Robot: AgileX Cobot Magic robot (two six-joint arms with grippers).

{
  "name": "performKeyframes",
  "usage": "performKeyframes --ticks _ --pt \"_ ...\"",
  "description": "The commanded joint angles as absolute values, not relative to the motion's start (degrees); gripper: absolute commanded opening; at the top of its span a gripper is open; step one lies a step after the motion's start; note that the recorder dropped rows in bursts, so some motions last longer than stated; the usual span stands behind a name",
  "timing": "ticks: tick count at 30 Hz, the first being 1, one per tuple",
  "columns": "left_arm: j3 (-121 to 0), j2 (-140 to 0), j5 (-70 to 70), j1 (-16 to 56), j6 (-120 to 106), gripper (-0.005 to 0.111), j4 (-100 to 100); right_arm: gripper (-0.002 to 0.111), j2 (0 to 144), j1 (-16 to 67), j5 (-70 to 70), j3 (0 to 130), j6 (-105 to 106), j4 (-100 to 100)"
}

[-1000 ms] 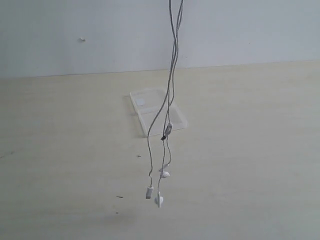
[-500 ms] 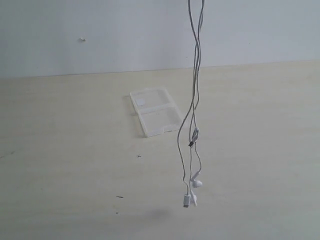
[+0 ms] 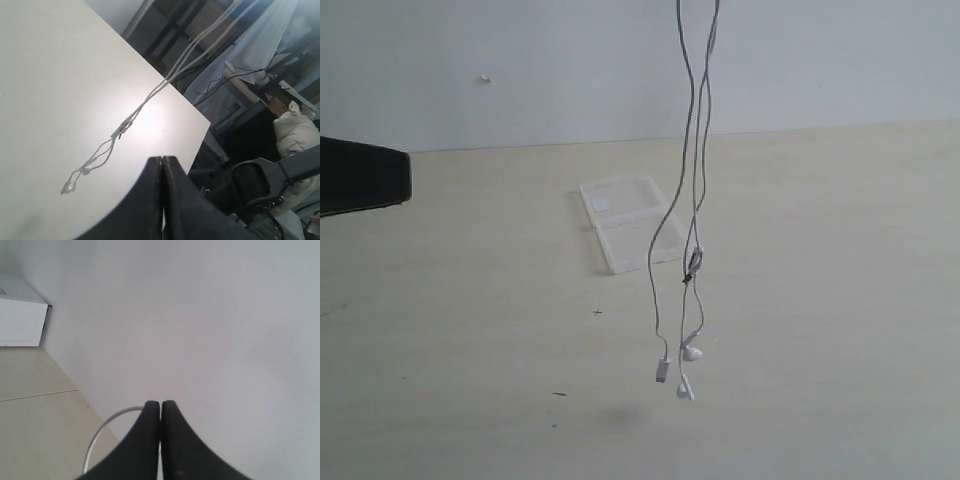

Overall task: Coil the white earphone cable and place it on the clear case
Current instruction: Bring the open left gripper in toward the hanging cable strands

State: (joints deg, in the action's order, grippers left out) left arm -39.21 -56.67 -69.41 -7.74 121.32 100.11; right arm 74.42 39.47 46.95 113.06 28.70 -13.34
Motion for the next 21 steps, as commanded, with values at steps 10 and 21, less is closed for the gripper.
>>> performKeyframes --ticks 10,21 --pt "-41.4 -58.4 -70.0 -6.8 108.3 0.0 96.9 0.0 74.8 39.4 46.9 113.6 28.3 -13.1" --pt "-42.1 -58.1 -52.4 7.2 91.3 0.053 95.0 0.0 75.1 39.4 46.6 113.6 28.5 -19.5"
